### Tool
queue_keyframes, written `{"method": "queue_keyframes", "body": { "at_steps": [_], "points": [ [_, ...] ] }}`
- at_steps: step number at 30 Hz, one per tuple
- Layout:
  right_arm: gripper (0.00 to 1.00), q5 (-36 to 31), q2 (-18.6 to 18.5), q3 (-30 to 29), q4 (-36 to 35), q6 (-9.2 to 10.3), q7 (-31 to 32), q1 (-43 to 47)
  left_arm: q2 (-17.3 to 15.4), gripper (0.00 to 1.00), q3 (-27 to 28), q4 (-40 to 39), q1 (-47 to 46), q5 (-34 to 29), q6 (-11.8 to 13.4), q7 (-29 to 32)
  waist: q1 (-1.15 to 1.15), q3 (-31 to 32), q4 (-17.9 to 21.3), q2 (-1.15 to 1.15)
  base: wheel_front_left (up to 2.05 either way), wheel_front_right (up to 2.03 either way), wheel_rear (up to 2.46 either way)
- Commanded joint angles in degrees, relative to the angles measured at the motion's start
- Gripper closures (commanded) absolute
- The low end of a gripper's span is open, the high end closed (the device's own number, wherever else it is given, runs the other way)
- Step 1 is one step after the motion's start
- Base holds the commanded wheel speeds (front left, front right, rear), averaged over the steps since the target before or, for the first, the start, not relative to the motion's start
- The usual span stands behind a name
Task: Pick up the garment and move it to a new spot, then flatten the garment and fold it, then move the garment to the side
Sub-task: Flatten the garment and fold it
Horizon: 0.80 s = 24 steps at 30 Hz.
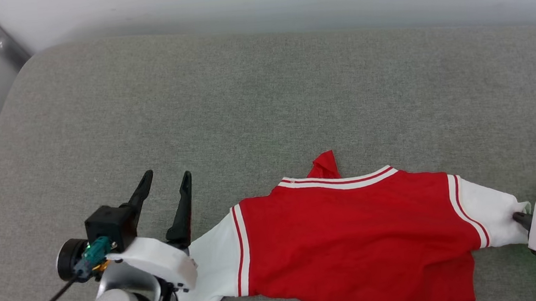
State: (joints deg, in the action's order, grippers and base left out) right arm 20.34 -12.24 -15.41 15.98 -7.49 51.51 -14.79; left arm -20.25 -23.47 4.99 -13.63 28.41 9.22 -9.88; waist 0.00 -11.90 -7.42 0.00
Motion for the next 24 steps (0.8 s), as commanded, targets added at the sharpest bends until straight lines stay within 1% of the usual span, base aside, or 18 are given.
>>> {"method": "queue_keyframes", "body": {
  "at_steps": [1, 3, 5, 8, 11, 13, 15, 18, 20, 24],
  "points": [
    [1.00, -0.3, 0.2, 1.0, -0.3, 0.00, -0.7, 0.8, -1.4, 0.00, 0.1, 0.6, 0.6, 1.0, -0.9, 2.0, 0.00, 1.1, 0.7, 0.00, 0.00, 0.00, 0.00],
    [1.00, -0.2, 0.1, 1.5, -1.8, 0.01, -1.8, 1.1, -3.3, 0.00, 1.1, 0.7, 0.5, 2.8, -2.2, 5.0, 0.00, 2.3, 1.3, 0.00, 0.00, 0.00, 0.00],
    [1.00, -0.3, 0.0, 2.3, -3.2, 0.00, -2.3, 2.1, -5.6, 0.00, 1.0, 0.8, 1.1, 5.4, -4.2, 9.7, 0.00, 3.6, 2.0, 0.00, 0.00, 0.00, 0.00],
    [1.00, 0.1, 0.2, 3.7, -5.3, 0.00, -2.6, 3.2, -9.4, 0.00, 0.9, 1.1, 1.6, 9.4, -7.2, 18.3, 0.00, 4.9, 3.1, 0.00, 0.00, 0.00, 0.00],
    [1.00, 0.4, 0.6, 4.9, -7.1, 0.01, -2.3, 4.4, -12.8, 0.00, 0.0, 1.3, 2.4, 12.8, -8.5, 27.8, 0.00, 5.7, 4.2, 0.00, 0.00, 0.00, 0.00],
    [1.00, 0.3, 0.7, 5.8, -8.2, 0.01, -2.2, 4.9, -14.1, 0.00, -0.7, 1.3, 2.9, 15.4, -9.3, 33.5, 0.00, 5.7, 5.0, 0.00, 0.00, 0.00, 0.00],
    [1.00, 0.6, 1.0, 6.6, -9.1, 0.00, -2.2, 5.2, -15.4, 0.00, -1.5, 1.6, 3.5, 17.3, -9.5, 38.7, 0.00, 5.5, 5.8, 0.00, 0.00, 0.00, 0.00],
    [1.00, 0.9, 1.3, 7.7, -10.2, 0.00, -2.2, 5.3, -15.9, 0.00, -2.3, 2.1, 3.9, 19.7, -9.4, 43.8, 0.00, 4.4, 6.9, 0.00, 0.00, 0.00, 0.00],
    [1.00, 1.2, 1.3, 8.2, -10.8, 0.01, -2.5, 5.2, -16.4, 0.00, -2.9, 3.3, 3.5, 19.7, -8.9, 45.6, 0.00, 3.5, 7.4, 0.00, 0.00, 0.00, 0.00],
    [1.00, 1.8, 1.0, 8.9, -11.3, 0.00, -3.1, 4.8, -14.2, 0.00, -5.1, 6.9, 2.6, 20.4, -9.8, 48.0, 0.00, 2.0, 8.2, 0.00, 0.00, 0.00, 0.00]
  ]
}}
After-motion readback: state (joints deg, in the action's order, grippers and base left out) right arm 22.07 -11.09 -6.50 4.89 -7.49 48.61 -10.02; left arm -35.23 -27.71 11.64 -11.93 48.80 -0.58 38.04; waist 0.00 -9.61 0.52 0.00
